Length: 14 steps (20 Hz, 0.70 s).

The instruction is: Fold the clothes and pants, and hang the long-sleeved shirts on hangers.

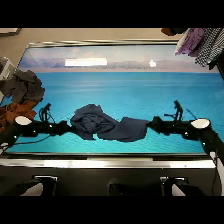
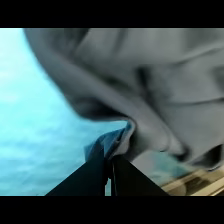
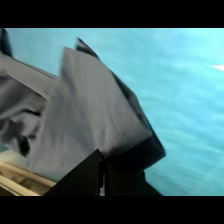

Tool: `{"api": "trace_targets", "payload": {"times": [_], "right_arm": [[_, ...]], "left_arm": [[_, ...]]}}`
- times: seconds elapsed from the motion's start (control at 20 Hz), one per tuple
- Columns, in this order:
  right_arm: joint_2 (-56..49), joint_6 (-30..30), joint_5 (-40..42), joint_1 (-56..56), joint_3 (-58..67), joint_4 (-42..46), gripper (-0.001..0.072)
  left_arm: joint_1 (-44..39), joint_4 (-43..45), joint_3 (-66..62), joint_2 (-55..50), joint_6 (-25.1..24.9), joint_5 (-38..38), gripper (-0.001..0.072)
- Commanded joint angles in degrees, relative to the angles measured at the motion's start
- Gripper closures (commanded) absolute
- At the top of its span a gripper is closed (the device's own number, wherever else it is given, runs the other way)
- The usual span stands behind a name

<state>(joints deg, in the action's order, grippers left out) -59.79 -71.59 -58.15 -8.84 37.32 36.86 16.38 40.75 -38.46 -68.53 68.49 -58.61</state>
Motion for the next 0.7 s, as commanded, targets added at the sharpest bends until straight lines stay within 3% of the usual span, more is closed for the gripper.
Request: {"api": "trace_targets", "payload": {"times": [0.0, 0.35, 0.65], "right_arm": [[3.7, -1.7, 1.3, 0.0, 13.1, 4.5, 0.0690], [10.1, -1.7, 1.1, 0.0, 50.1, 18.5, 0.0690], [23.3, -2.1, 4.0, 0.0, 58.2, 35.8, 0.0689]], "left_arm": [[1.5, -0.9, -12.2, 4.2, 1.2, -1.9, 0.0693], [1.9, 2.7, -49.5, 13.9, 10.6, -1.8, 0.0694], [1.9, 19.9, -62.1, 24.5, 26.8, 2.3, 0.0694]]}}
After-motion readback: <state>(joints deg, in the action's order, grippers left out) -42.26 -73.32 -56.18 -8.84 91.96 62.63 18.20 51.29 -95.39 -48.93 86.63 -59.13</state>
